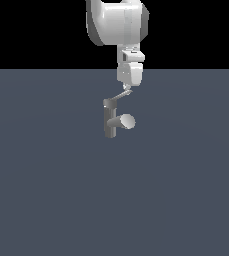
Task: Turn on the faucet by rotating a designated handle.
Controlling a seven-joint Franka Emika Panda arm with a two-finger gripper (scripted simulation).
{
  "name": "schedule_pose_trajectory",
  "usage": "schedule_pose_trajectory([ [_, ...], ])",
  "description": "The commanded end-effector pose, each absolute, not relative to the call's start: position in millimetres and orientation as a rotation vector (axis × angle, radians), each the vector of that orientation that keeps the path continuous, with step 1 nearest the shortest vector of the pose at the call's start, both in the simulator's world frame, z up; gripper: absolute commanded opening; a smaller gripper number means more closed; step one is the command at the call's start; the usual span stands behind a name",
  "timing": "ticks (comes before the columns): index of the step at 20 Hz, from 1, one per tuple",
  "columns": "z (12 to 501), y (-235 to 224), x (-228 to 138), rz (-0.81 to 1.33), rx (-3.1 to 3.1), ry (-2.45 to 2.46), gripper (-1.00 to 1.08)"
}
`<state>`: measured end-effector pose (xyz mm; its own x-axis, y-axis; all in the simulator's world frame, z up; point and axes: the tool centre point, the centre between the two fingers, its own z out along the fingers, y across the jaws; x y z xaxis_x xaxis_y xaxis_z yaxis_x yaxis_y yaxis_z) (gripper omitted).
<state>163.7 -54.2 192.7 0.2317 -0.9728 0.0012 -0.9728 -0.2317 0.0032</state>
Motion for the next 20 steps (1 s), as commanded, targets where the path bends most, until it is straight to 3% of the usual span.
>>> schedule_pose_trajectory([
  [1, 186, -55, 167, 0.000, 2.447, -1.969, -1.00],
  [20, 181, -62, 145, -0.001, 2.438, -1.980, -1.00],
])
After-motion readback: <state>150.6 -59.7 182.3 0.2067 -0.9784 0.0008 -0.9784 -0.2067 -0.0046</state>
